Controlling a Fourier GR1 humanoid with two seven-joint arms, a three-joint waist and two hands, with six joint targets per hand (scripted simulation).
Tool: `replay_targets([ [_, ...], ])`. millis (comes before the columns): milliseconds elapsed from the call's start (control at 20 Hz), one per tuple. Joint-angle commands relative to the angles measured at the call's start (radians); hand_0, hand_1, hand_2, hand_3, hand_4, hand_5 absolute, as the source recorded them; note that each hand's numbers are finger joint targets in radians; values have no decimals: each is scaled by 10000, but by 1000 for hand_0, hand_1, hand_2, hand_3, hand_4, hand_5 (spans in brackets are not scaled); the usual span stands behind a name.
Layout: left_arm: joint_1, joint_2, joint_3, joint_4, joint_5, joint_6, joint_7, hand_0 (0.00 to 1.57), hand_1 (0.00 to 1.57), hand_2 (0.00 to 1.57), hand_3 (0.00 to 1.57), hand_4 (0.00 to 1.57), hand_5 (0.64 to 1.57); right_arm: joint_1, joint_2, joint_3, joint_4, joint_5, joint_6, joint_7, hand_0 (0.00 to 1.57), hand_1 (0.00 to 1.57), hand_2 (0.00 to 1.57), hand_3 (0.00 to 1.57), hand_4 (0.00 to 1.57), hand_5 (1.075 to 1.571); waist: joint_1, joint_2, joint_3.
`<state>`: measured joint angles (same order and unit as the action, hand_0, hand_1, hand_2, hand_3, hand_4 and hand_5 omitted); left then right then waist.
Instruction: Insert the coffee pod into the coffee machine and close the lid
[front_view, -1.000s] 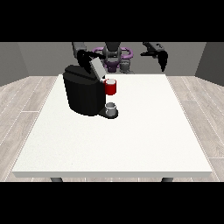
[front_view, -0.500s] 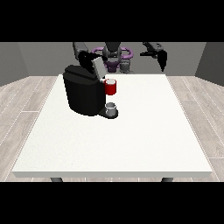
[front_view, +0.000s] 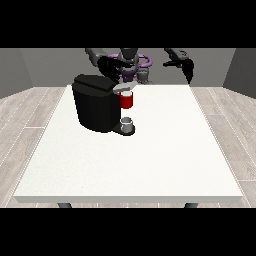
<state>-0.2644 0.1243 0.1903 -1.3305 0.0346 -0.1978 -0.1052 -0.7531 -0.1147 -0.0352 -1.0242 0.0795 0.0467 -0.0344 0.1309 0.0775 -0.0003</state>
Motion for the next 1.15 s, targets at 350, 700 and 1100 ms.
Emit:
replay_targets([
  [350, 454, -359, -506, 87, -148, 67, -678, 0, 0, 0, 0, 121, 1571, -505, 355, 349, 224, 616, -74, 94, 0, 0, 0, 0, 116, 1571, -45, -335, 1],
  [700, 371, -287, -498, -99, -150, 203, -850, 0, 0, 0, 0, 205, 1571, -352, 1090, 515, -194, 300, 165, -527, 0, 0, 0, 0, 178, 1571, -241, -635, 1],
  [1100, 1428, -60, -39, 406, 235, -42, -971, 0, 0, 0, 0, 192, 1571, 3587, 1143, 1782, -1443, -1369, -66, -1784, 0, 0, 0, 0, 157, 1571, -1261, -1912, 4],
])
